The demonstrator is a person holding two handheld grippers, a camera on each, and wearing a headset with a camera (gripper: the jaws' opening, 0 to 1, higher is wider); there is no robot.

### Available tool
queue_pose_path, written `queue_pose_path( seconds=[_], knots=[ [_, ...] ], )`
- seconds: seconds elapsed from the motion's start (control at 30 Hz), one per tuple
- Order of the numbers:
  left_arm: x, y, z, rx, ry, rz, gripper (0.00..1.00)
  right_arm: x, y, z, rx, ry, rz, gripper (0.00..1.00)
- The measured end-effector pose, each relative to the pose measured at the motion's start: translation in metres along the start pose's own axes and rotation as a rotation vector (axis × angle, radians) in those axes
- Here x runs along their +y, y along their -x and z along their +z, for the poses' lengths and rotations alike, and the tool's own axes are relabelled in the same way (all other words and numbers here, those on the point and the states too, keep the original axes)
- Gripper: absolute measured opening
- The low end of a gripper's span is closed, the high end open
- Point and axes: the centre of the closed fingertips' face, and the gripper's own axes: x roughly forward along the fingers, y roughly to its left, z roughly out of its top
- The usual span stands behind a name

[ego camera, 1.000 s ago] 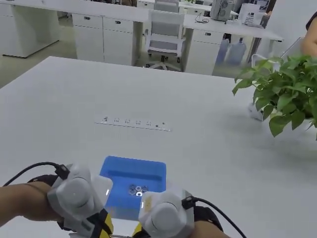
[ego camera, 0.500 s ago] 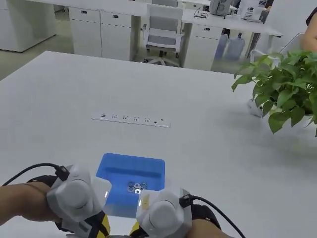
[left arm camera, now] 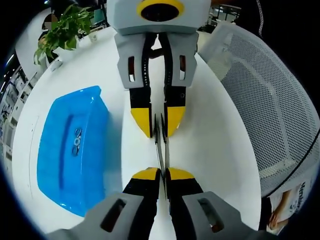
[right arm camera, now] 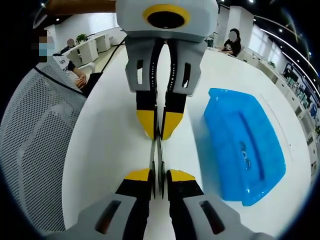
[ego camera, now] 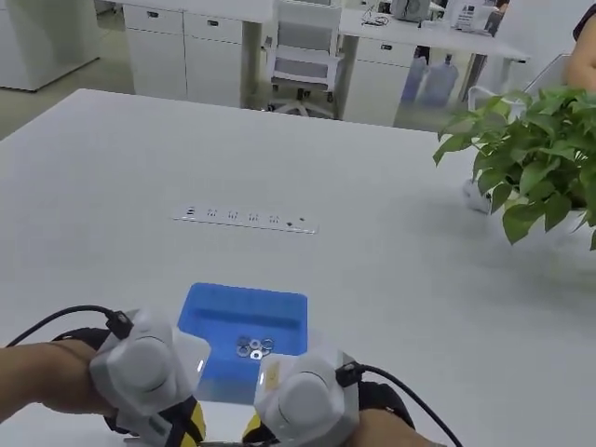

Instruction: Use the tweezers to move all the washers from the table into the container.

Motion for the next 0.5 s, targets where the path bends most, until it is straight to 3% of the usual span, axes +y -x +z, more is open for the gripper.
queue_pose_path(
  seconds=[0.37,0.5],
  knots=[
    [0.0022,0.0010,-0.0005,-0.006,0.030,0.017,0.09,0.0018,-0.0003,0.0014,-0.001,0.001,0.005,0.18],
    [0.0032,0.0036,-0.0006,-0.010,0.044,0.026,0.14,-0.0005,0.0006,0.0036,-0.008,-0.002,-0.004,0.20]
  ],
)
